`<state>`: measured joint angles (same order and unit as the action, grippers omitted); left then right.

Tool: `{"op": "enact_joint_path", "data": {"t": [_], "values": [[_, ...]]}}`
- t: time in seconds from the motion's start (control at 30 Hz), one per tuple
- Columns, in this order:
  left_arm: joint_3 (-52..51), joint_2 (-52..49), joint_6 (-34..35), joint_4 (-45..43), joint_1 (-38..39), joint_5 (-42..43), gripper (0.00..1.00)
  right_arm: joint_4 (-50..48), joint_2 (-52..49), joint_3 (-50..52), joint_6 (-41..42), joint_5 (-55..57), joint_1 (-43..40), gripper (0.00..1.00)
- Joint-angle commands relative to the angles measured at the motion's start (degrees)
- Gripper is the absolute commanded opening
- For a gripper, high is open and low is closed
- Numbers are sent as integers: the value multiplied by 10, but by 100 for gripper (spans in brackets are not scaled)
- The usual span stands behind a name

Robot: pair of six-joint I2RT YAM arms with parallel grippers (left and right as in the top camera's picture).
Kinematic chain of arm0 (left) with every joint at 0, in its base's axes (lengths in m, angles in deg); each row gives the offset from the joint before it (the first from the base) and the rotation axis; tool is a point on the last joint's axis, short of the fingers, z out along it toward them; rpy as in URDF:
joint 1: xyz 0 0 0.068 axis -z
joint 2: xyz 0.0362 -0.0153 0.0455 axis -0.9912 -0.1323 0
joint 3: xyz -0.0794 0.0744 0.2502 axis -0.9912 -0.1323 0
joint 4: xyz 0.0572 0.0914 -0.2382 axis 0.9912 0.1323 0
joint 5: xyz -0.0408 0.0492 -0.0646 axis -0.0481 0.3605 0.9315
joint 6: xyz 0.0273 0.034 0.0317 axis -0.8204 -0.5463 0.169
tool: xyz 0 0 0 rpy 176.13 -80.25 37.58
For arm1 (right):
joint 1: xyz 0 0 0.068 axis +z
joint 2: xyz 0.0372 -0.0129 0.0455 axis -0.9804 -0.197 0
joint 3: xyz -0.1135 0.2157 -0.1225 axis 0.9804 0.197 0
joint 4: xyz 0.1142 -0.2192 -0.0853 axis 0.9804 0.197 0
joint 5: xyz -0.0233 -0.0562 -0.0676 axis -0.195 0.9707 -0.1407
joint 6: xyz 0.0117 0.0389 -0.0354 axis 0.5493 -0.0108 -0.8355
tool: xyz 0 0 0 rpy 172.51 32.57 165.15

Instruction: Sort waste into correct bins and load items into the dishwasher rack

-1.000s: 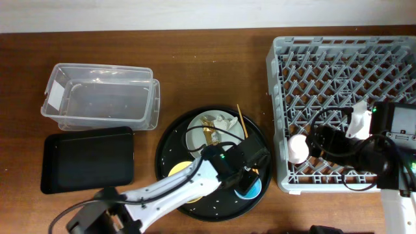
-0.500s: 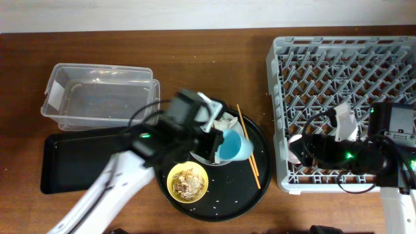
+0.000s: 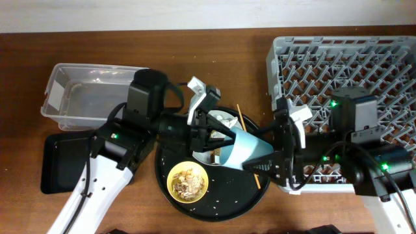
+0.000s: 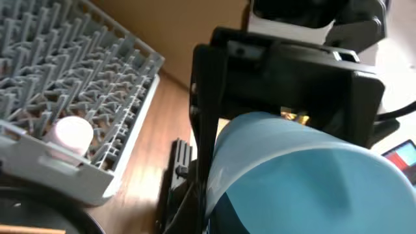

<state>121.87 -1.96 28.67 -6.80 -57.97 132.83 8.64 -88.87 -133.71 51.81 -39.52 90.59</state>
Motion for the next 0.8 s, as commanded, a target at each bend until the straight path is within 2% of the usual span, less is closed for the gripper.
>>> {"op": "enact_joint_path", "data": {"t": [0.0,0.13,0.23,0.33,0.37,0.4,0.43,0.53,0.63,0.7,0.77], "values": [[4,2,6,-15,0,24,0,2,0,-4,5,22,18,73],[4,2,5,-15,0,24,0,0,0,-4,19,32,-8,71],[4,2,5,-15,-11,21,0,2,1,-4,31,17,-19,52],[4,2,6,-32,-16,15,1,8,1,-4,31,17,-19,48],[4,2,6,-34,-16,15,23,7,1,-4,31,22,-19,48],[4,2,6,-33,-16,15,80,8,1,-5,31,38,-20,48],[4,2,6,-29,-16,15,99,11,4,-5,35,69,-30,46],[4,2,5,64,-36,-1,99,58,31,-6,153,310,-136,46],[4,3,-27,175,-46,-92,99,165,28,-5,246,558,-263,46],[4,3,-29,199,-46,-139,99,213,3,0,289,675,-310,46],[4,3,-30,213,-46,-176,99,223,-25,10,288,697,-331,46]]}}
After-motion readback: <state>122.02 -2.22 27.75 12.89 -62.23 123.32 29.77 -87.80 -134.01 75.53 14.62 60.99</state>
